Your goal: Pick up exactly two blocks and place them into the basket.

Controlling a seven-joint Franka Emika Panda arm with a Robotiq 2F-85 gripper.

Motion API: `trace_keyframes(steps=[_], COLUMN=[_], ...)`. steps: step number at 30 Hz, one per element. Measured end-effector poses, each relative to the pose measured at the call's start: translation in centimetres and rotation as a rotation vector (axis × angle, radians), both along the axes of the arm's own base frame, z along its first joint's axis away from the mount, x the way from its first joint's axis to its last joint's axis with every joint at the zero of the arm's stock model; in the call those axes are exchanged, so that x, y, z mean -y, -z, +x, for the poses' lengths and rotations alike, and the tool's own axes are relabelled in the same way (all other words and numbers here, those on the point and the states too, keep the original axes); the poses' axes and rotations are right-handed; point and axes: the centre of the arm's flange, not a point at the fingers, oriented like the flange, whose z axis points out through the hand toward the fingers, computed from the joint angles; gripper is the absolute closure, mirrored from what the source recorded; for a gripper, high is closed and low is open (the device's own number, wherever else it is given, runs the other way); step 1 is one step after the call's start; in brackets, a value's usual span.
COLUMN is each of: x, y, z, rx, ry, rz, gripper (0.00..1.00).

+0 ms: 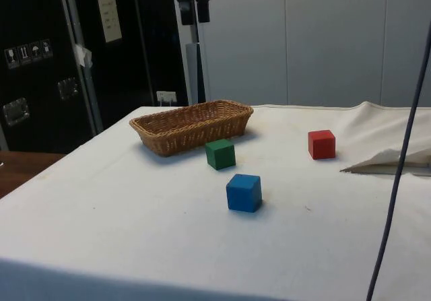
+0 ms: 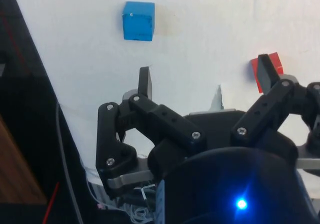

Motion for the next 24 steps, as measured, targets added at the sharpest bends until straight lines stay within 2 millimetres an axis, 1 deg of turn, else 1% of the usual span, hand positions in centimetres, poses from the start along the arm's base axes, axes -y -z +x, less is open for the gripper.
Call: trace_keyframes(steps=[9, 10, 12, 18, 19, 24], x=[-0.5, -0.5, -0.5, -0.7, -0.7, -0.8], y=[1.6, 2.2, 2.5, 4.7, 4.7, 6.3], z=[-1.0, -1.2, -1.4, -2.4, -2.4, -3.2], rx=[0.01, 0.009, 0.009, 0.01, 0.01, 0.01], ry=[0.025, 0.032, 0.035, 0.06, 0.06, 0.078], rz=[0.003, 0.001, 0.0, -0.01, -0.01, -0.018], gripper=[0.0, 0.0, 0.0, 0.0, 0.0, 0.0])
